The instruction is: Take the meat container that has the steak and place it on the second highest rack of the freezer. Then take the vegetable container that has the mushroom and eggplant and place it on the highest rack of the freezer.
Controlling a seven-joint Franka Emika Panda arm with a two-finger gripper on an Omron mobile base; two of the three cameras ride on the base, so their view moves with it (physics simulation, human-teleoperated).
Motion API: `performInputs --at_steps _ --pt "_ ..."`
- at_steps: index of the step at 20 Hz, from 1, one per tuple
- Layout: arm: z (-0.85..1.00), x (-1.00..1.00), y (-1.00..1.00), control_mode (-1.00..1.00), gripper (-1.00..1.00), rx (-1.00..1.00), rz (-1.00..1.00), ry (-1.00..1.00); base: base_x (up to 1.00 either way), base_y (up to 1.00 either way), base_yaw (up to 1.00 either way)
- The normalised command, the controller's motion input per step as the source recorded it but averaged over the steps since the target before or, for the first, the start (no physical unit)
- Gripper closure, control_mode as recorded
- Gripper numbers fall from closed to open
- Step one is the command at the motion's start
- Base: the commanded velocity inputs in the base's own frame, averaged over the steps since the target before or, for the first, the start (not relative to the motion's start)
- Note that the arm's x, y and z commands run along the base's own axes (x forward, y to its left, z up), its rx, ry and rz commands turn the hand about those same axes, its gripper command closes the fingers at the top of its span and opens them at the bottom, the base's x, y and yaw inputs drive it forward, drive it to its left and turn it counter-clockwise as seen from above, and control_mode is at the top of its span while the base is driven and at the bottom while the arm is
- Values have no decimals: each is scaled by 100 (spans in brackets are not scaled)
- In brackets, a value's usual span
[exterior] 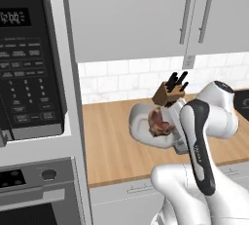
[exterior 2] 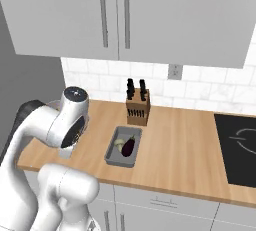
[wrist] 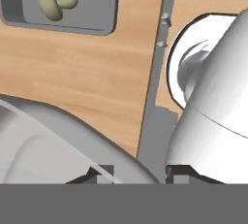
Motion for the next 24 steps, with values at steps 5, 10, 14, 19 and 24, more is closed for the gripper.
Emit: performInputs --at_steps 5,10,14,19,24 --pt "100 -73 -22 -100 100 0 -14 16 0 0 0" --pt "100 -96 -4 -100 100 -6 -1 -4 0 0 0" --pt "93 -60 0 -100 100 -19 0 -5 0 0 0" --pt "24 -34 0 -100 100 -14 -8 -36 0 0 0" --pt "3 -23 0 -100 100 0 -11 -20 0 0 0"
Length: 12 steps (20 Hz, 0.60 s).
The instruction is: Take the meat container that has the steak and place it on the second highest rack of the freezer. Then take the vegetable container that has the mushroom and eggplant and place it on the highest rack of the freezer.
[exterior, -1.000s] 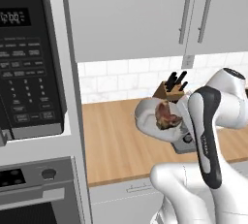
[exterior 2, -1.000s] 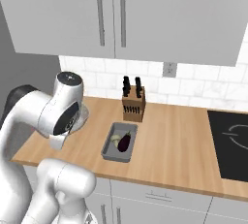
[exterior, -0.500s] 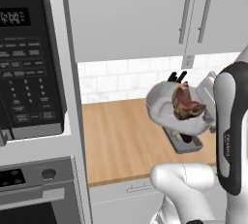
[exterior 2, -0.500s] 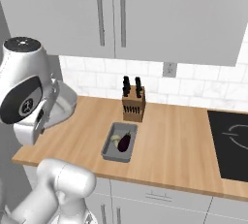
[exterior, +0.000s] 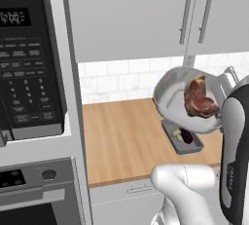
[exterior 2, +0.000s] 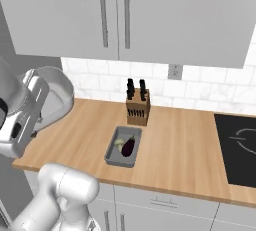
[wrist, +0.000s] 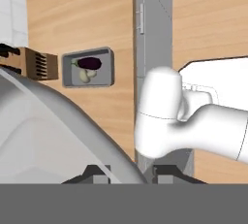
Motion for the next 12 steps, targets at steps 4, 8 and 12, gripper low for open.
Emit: performInputs --at_steps 4,8,12 --pt "11 0 0 -100 100 0 -11 -14 0 0 0" --pt "0 0 0 -100 100 0 -5 -12 0 0 0" --pt "-2 -23 18 100 100 0 0 -8 -46 10 0"
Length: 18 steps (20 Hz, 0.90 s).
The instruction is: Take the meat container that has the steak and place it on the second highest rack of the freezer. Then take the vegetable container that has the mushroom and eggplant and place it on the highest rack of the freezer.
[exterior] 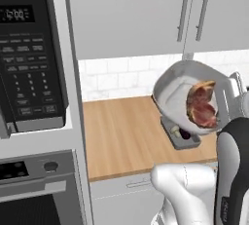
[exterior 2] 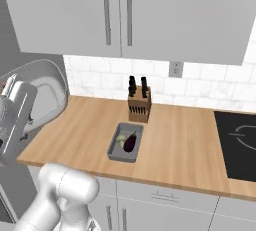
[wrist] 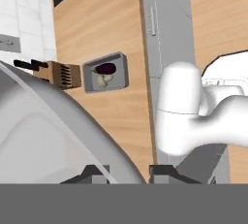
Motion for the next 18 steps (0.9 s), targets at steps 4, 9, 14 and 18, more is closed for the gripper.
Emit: performInputs --at_steps 4,9,14,18 --pt "0 0 0 100 100 0 0 0 -100 1 4" --pt "0 0 0 100 100 0 0 0 -92 44 27" --pt "0 0 0 100 100 0 0 0 -36 100 42" --pt "0 0 0 100 100 0 0 0 -12 100 44"
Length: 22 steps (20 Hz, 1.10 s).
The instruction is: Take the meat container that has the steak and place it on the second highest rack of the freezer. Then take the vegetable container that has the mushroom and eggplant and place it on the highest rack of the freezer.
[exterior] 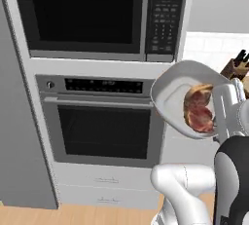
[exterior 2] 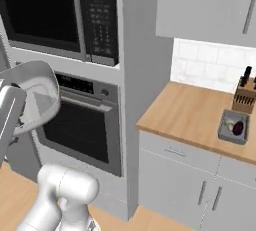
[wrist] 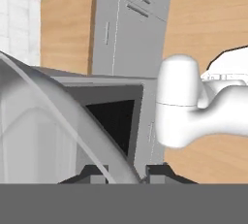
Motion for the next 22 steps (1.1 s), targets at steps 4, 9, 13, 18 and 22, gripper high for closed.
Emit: performInputs --at_steps 4,9,13,18,22 --pt "0 0 0 100 100 0 0 0 -29 100 42" --pt "0 0 0 100 100 0 0 0 -15 100 40" --pt "0 0 0 100 100 0 0 0 23 100 29" --pt "0 0 0 100 100 0 0 0 67 100 12" --pt "0 0 0 100 100 0 0 0 67 100 0"
